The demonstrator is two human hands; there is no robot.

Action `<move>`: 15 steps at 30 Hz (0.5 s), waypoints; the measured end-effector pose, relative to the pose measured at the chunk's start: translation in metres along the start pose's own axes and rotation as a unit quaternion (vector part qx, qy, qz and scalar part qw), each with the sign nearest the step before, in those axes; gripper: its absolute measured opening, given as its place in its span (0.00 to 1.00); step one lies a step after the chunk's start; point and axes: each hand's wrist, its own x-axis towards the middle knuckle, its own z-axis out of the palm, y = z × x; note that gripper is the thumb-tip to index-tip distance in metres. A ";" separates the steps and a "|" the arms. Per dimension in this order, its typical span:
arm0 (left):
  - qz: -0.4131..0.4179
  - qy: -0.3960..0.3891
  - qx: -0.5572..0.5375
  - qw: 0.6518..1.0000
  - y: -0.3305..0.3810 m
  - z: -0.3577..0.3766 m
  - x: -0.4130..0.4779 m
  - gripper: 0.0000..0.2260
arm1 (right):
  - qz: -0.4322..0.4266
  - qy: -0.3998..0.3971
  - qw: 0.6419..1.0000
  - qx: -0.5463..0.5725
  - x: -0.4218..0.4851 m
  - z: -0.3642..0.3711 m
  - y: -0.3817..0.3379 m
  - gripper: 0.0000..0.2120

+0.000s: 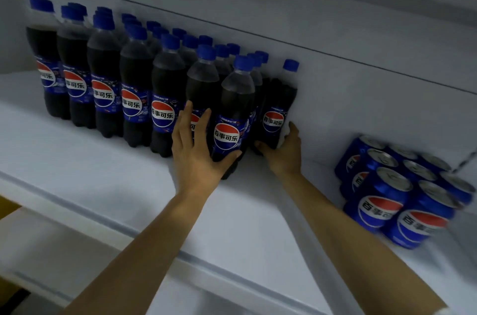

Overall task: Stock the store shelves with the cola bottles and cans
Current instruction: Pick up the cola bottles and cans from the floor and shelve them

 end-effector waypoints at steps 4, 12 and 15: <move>-0.019 -0.021 -0.017 0.999 0.005 -0.006 -0.002 0.42 | 0.034 -0.014 0.999 -0.010 -0.054 -0.022 -0.009 0.43; -0.152 -0.098 -0.162 0.970 0.051 -0.057 -0.021 0.44 | -0.013 0.031 0.999 -0.015 -0.198 -0.073 -0.060 0.24; -0.120 -0.129 -0.241 0.954 0.077 -0.093 -0.063 0.40 | -0.050 0.081 0.995 0.020 -0.264 -0.075 -0.078 0.21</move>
